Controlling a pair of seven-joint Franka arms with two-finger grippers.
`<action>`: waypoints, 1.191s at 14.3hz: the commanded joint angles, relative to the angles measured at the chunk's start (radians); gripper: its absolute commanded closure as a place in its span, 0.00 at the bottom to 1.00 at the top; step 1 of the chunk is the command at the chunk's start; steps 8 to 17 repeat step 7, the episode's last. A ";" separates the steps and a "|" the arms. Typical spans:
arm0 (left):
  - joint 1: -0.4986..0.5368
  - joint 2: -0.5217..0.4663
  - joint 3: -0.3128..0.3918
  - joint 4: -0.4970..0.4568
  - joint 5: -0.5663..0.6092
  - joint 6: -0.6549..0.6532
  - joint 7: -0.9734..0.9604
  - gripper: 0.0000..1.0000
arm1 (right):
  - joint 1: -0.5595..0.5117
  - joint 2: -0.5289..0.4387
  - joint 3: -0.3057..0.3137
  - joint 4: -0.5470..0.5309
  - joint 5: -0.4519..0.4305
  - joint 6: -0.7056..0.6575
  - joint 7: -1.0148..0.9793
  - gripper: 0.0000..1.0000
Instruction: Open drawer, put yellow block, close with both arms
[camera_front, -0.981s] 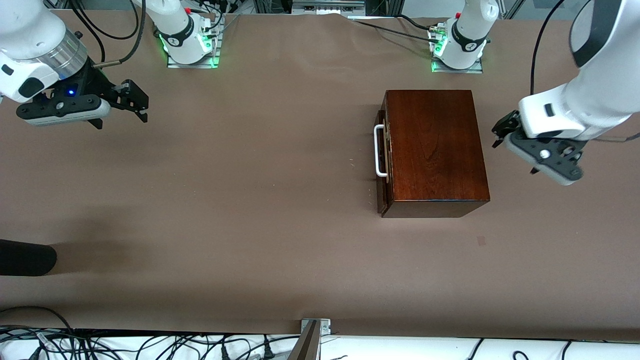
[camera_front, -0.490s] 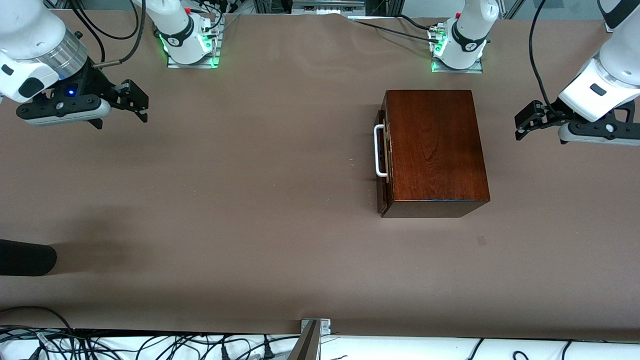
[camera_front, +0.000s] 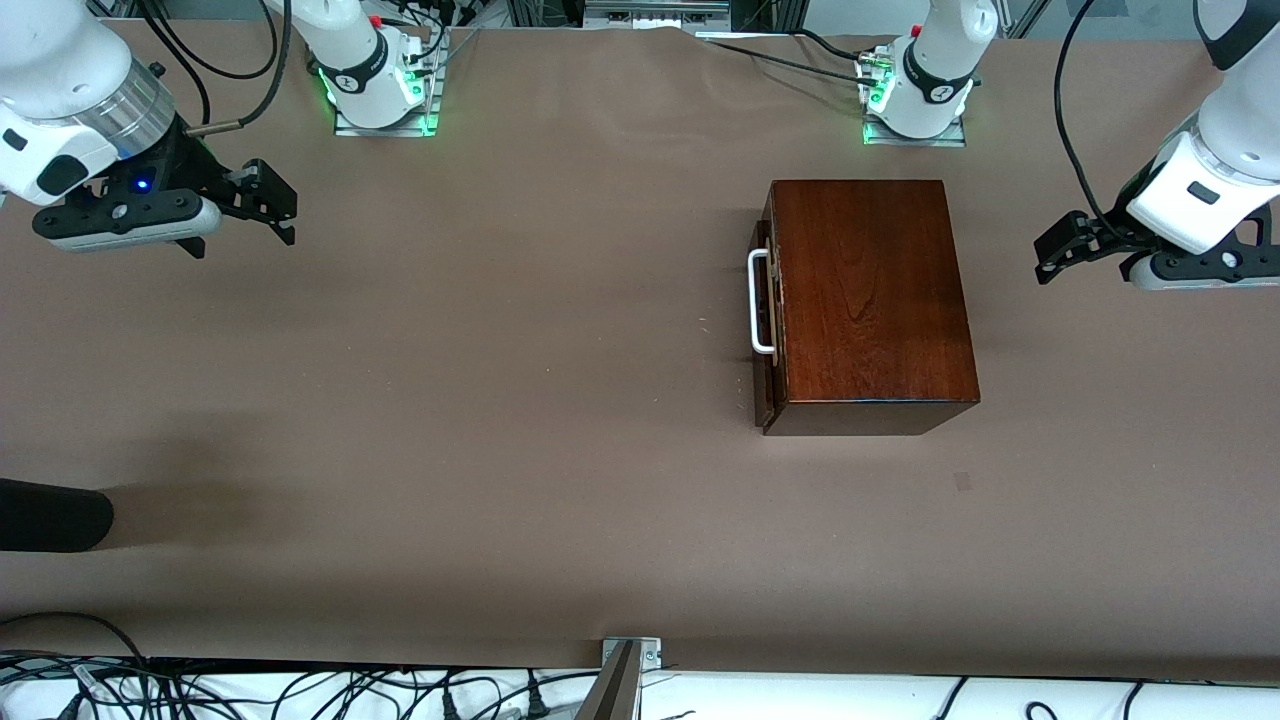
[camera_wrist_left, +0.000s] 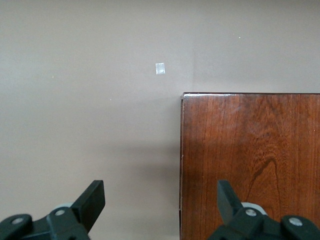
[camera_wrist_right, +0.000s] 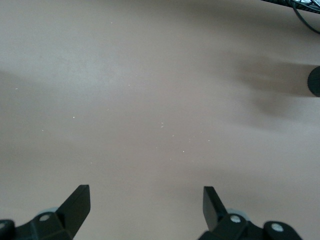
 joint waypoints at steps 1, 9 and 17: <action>-0.004 0.004 0.007 0.012 -0.030 -0.021 -0.006 0.00 | -0.010 0.007 0.005 0.022 0.007 -0.018 0.010 0.00; -0.005 0.007 0.014 0.015 -0.039 -0.030 -0.006 0.00 | -0.010 0.007 0.005 0.022 0.007 -0.019 0.010 0.00; -0.005 0.007 0.014 0.015 -0.039 -0.030 -0.006 0.00 | -0.010 0.007 0.005 0.022 0.007 -0.019 0.010 0.00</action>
